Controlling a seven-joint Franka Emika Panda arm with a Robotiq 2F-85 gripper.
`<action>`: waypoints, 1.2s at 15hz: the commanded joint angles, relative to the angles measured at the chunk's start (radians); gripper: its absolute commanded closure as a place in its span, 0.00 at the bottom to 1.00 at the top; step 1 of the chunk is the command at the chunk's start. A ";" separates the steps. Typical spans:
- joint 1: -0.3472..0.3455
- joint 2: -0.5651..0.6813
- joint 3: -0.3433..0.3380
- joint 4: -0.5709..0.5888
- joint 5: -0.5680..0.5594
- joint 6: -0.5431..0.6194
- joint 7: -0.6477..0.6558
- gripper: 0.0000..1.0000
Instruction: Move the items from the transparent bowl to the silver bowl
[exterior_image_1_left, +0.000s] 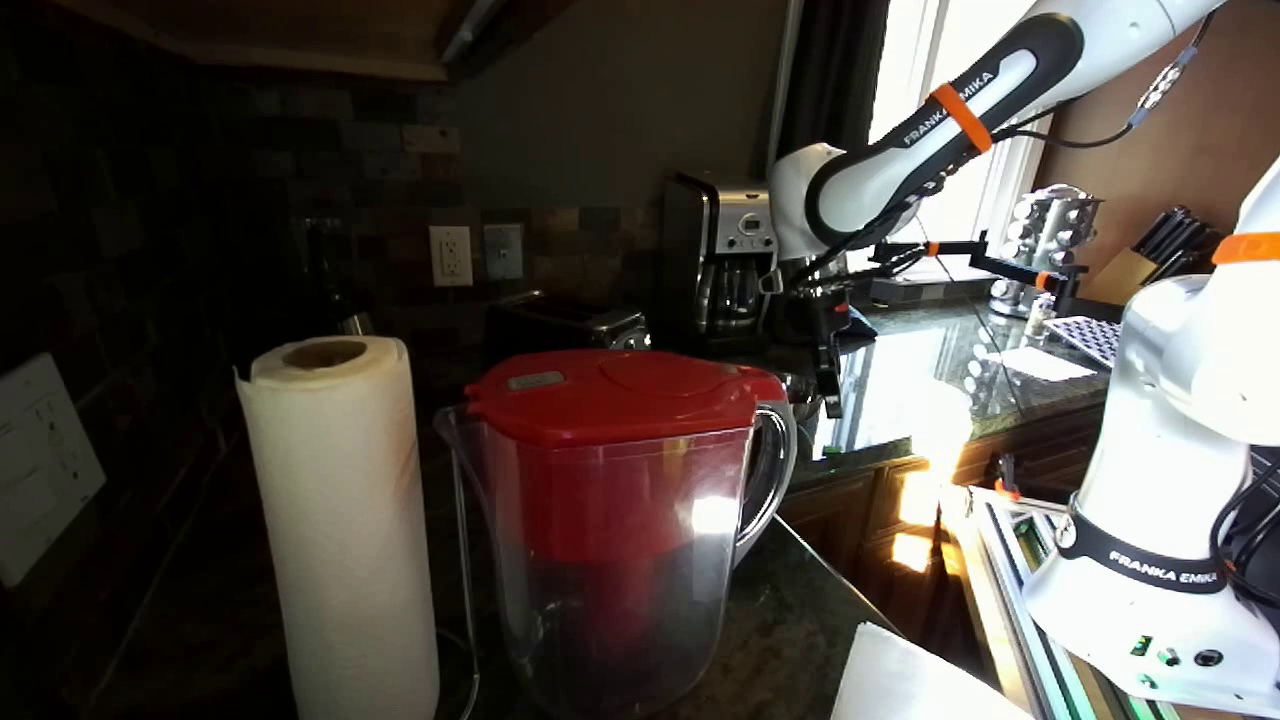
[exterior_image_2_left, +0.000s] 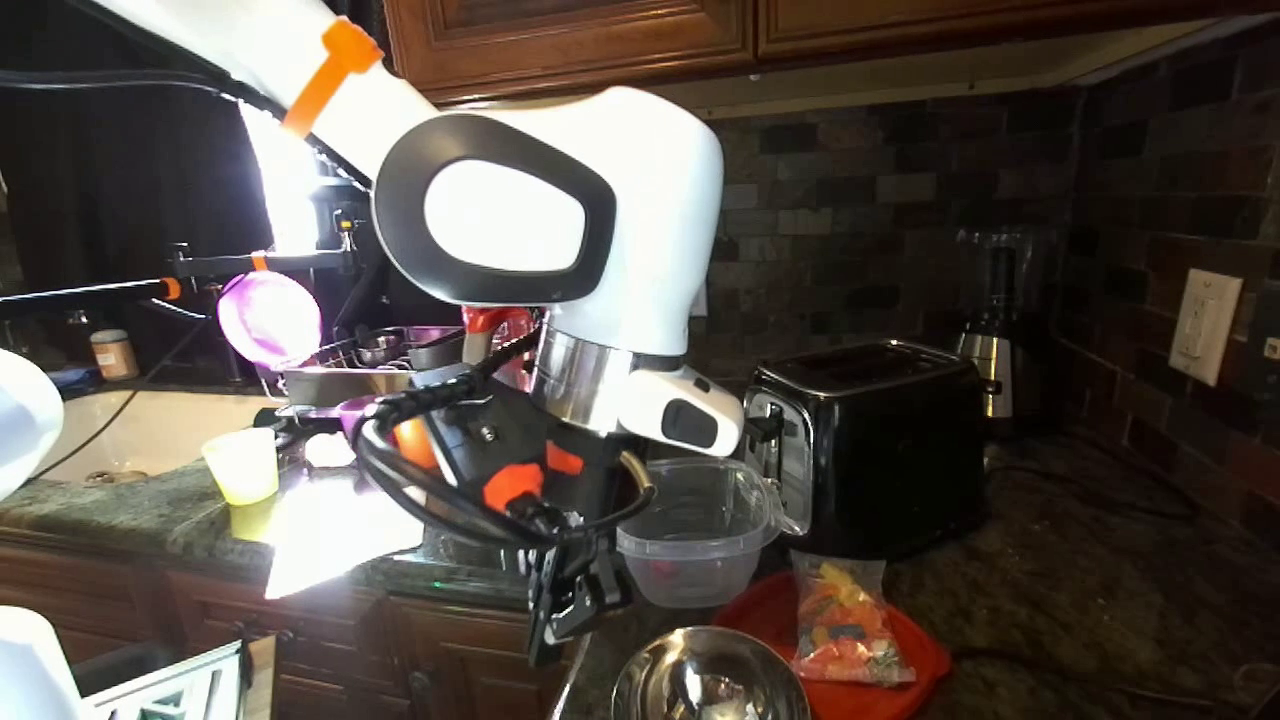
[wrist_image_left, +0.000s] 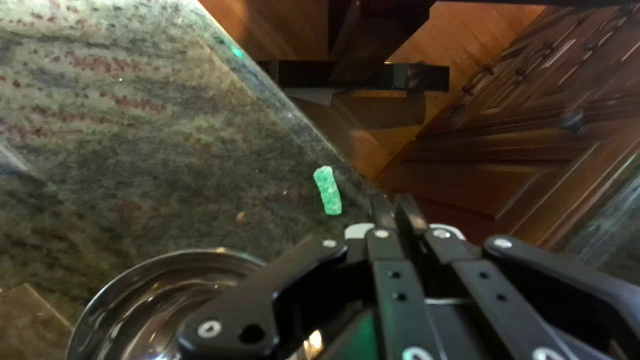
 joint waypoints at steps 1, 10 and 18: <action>0.009 0.017 0.003 -0.044 -0.019 0.003 -0.004 0.80; 0.006 0.084 0.016 -0.048 -0.059 0.113 0.020 0.61; -0.004 0.110 0.019 -0.045 -0.154 0.127 0.052 0.60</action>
